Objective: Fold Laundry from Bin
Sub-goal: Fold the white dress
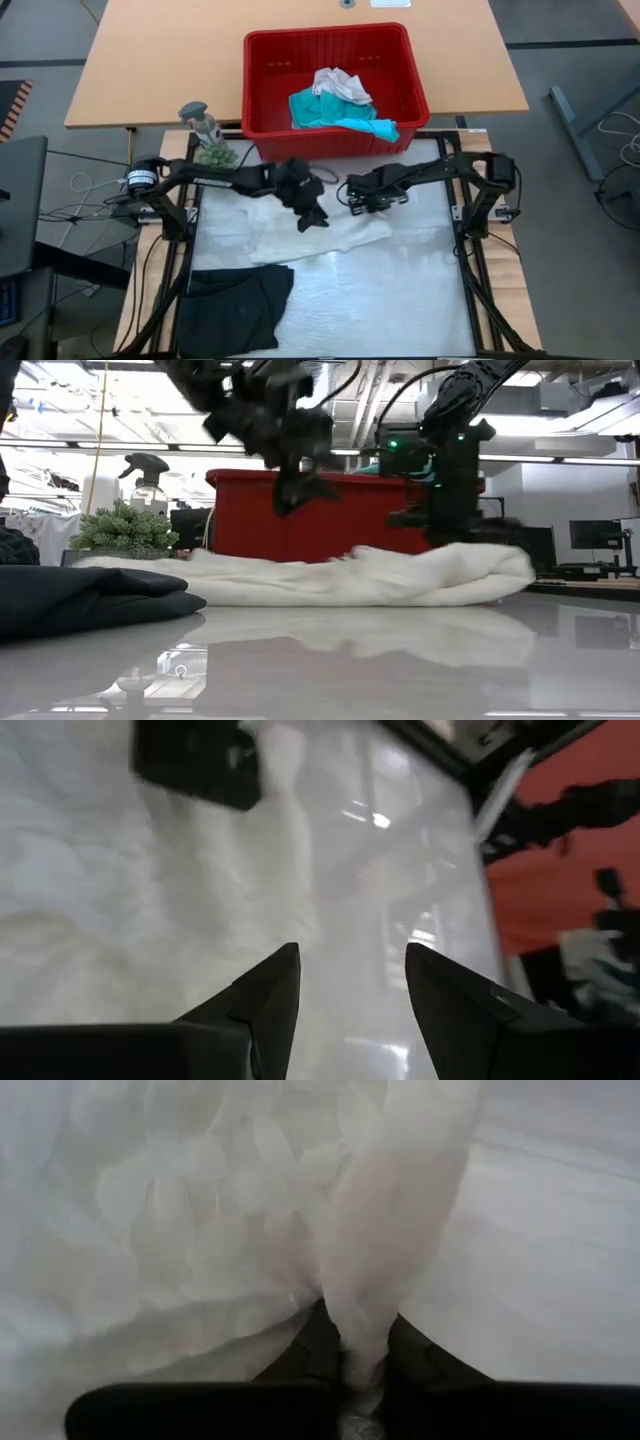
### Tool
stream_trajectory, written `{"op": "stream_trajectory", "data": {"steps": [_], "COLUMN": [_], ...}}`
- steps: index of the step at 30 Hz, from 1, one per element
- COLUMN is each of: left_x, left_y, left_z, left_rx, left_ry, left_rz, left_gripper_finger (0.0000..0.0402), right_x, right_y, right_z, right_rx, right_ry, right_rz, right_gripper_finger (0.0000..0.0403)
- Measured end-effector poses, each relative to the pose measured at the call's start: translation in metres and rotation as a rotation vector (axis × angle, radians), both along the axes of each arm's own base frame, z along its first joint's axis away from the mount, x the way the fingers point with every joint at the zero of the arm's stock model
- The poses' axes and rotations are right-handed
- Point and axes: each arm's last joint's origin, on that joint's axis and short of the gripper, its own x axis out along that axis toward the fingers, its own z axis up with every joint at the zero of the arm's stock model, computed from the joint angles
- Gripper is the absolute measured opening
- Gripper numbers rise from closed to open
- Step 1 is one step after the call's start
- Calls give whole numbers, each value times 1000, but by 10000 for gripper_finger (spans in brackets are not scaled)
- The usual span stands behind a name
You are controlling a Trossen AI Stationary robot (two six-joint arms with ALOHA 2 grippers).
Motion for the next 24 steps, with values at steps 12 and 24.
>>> {"op": "stream_trajectory", "data": {"steps": [12,24], "left_x": [-41,-109], "left_y": [-5,-18], "left_z": [65,-41], "left_rx": [134,73], "left_ry": [121,114], "left_rz": [-137,62], "left_gripper_finger": [171,152], "right_x": [-50,-50], "right_y": [15,34], "right_z": [71,88], "right_rx": [-50,-86], "right_ry": [-57,-218], "right_rz": [-78,-114], "right_gripper_finger": [57,57]}}
